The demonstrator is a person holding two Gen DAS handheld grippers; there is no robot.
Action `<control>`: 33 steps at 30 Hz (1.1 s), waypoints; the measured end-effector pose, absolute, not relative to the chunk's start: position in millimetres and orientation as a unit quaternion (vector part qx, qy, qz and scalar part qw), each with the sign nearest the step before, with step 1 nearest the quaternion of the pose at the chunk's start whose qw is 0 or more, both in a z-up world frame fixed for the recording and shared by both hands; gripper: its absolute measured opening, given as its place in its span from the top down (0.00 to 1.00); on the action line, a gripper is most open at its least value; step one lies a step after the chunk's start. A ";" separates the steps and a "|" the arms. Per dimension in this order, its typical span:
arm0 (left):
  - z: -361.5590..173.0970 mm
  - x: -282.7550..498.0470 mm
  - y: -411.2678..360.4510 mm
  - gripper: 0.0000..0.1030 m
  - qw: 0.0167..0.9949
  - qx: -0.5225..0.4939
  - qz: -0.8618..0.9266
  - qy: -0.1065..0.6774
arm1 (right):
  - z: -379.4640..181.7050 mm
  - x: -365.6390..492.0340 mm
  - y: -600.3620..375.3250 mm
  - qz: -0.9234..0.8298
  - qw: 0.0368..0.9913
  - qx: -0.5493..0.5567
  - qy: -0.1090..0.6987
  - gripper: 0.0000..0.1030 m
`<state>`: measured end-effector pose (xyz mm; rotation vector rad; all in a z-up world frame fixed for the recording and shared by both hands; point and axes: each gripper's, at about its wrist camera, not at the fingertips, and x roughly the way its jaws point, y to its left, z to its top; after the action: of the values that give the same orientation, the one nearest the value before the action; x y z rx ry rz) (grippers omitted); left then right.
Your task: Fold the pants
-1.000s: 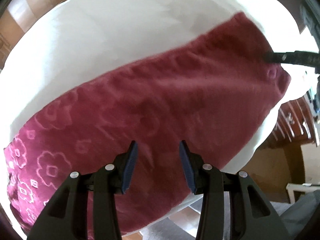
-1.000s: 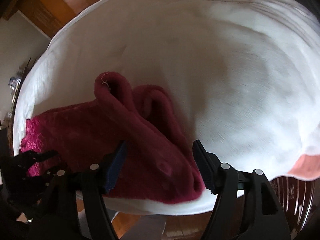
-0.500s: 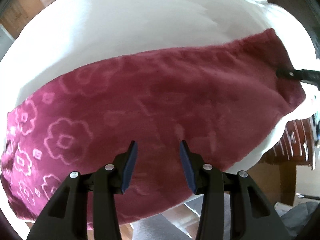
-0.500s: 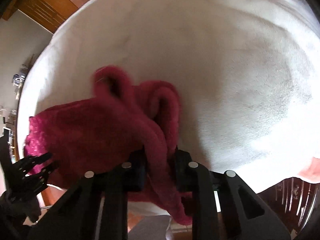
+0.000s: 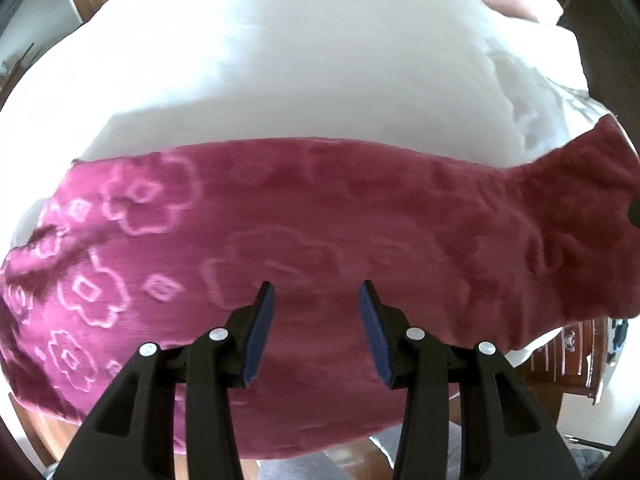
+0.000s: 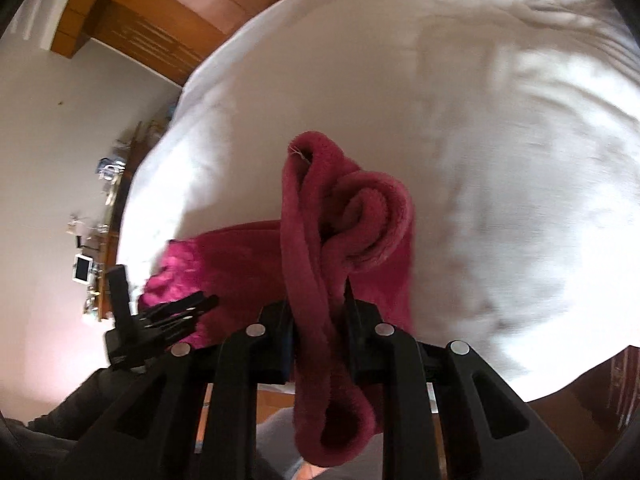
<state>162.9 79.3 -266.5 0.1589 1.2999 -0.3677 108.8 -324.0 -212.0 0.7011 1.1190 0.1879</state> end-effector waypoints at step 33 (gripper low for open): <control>-232.1 163.4 375.3 0.51 0.784 0.024 -0.129 0.606 | -247.4 182.5 -67.5 0.175 0.730 0.279 0.599 0.81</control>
<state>163.4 375.3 -232.1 0.0519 1.3078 -0.2781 182.5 -67.5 -247.4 0.6151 1.3185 0.3853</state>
